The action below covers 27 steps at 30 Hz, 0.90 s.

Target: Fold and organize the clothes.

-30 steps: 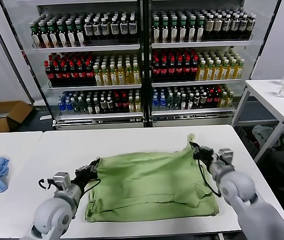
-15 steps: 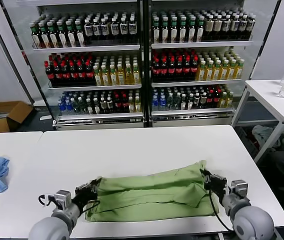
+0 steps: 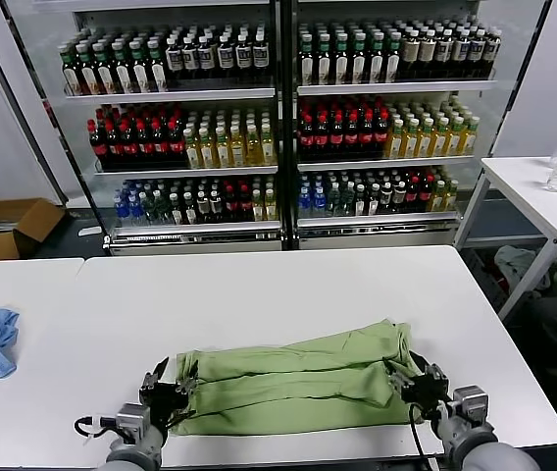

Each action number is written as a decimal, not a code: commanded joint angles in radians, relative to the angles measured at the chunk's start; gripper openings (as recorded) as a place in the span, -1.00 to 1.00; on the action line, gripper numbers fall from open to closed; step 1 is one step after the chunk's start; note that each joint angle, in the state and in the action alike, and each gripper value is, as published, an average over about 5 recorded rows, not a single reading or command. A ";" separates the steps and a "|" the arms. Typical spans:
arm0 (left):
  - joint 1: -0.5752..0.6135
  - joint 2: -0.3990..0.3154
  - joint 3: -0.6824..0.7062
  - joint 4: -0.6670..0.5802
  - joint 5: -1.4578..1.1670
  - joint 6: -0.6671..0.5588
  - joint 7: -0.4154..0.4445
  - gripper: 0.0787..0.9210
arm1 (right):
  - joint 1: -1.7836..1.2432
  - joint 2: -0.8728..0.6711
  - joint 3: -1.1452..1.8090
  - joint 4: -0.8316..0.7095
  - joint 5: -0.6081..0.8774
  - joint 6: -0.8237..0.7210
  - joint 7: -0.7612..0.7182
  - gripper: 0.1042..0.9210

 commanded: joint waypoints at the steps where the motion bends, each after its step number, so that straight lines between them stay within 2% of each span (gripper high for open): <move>1: 0.014 -0.134 0.043 0.104 0.138 -0.049 -0.109 0.48 | -0.054 0.023 0.010 0.031 -0.040 0.013 -0.002 0.63; 4: 0.005 -0.134 0.044 0.124 0.084 -0.034 -0.093 0.42 | -0.053 0.022 0.014 0.031 -0.036 0.015 -0.001 0.73; 12: 0.001 -0.119 0.009 0.136 -0.109 -0.042 -0.049 -0.13 | -0.044 0.026 0.019 0.030 -0.020 0.018 0.007 0.76; 18: 0.003 -0.078 -0.136 0.135 -0.282 -0.066 0.057 -0.54 | -0.036 0.020 0.027 0.031 0.002 0.019 0.015 0.76; 22: -0.014 -0.010 -0.309 0.131 -0.322 -0.067 0.105 -0.80 | -0.024 0.011 0.030 0.028 0.017 0.022 0.017 0.76; 24: -0.032 0.048 -0.429 0.133 -0.348 -0.060 0.117 -0.91 | -0.015 0.006 0.029 0.024 0.024 0.025 0.018 0.76; 27: -0.060 0.165 -0.604 0.148 -0.368 -0.048 0.130 -0.96 | -0.001 0.001 0.025 0.016 0.030 0.029 0.018 0.76</move>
